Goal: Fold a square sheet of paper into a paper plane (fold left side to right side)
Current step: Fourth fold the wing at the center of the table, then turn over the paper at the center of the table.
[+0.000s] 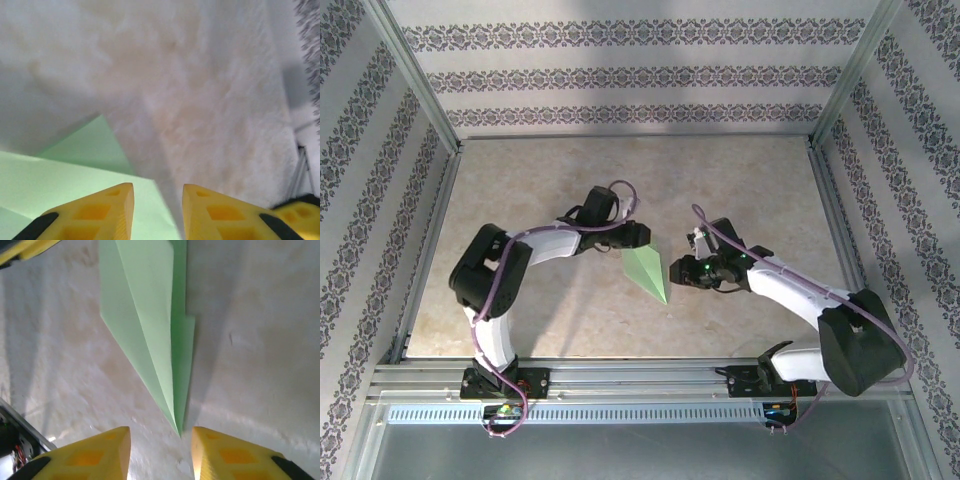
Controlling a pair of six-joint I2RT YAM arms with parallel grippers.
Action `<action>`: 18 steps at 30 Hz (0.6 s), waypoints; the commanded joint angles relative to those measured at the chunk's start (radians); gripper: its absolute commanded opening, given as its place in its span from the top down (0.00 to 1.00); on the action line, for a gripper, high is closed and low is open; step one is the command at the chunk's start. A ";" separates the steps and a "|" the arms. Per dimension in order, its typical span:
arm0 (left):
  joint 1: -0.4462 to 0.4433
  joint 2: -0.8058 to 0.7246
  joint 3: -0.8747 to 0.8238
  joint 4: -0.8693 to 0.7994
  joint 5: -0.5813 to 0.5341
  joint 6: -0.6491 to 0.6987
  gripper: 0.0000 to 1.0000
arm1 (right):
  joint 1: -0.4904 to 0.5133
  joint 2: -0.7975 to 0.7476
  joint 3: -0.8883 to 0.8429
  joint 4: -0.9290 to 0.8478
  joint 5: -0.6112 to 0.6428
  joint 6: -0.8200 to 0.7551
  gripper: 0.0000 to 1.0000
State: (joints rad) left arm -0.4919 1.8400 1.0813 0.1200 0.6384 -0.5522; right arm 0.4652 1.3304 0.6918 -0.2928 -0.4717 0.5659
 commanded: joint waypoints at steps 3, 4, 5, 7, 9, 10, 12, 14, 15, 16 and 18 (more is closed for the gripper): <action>0.072 -0.205 -0.106 0.005 -0.070 0.000 0.59 | -0.034 0.127 0.064 0.118 -0.085 -0.213 0.54; 0.083 -0.239 -0.135 -0.001 -0.088 0.001 0.57 | -0.040 0.163 0.077 0.135 -0.106 -0.236 0.54; 0.091 -0.264 -0.158 -0.002 -0.102 0.001 0.57 | -0.044 0.193 0.085 0.152 -0.125 -0.251 0.55; 0.107 -0.319 -0.210 -0.002 -0.119 -0.002 0.55 | -0.054 0.260 0.111 0.174 -0.174 -0.275 0.57; 0.117 -0.357 -0.249 0.000 -0.128 -0.008 0.53 | -0.056 0.309 0.136 0.190 -0.195 -0.282 0.57; 0.121 -0.371 -0.265 -0.004 -0.130 -0.009 0.52 | -0.056 0.329 0.145 0.206 -0.210 -0.282 0.58; 0.126 -0.389 -0.283 -0.012 -0.135 -0.011 0.52 | -0.057 0.359 0.155 0.228 -0.215 -0.279 0.58; 0.127 -0.399 -0.294 -0.021 -0.141 -0.012 0.52 | -0.060 0.391 0.160 0.254 -0.225 -0.271 0.59; 0.129 -0.401 -0.294 -0.023 -0.141 -0.013 0.51 | -0.062 0.404 0.161 0.269 -0.234 -0.266 0.59; 0.129 -0.404 -0.296 -0.023 -0.145 -0.016 0.51 | -0.062 0.418 0.160 0.289 -0.245 -0.259 0.60; 0.130 -0.412 -0.296 -0.020 -0.146 -0.018 0.51 | -0.062 0.436 0.158 0.318 -0.250 -0.246 0.61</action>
State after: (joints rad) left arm -0.3771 1.4639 0.7910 0.1043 0.5106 -0.5591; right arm 0.4141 1.7424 0.8307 -0.0456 -0.6746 0.3260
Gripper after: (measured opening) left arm 0.485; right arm 0.395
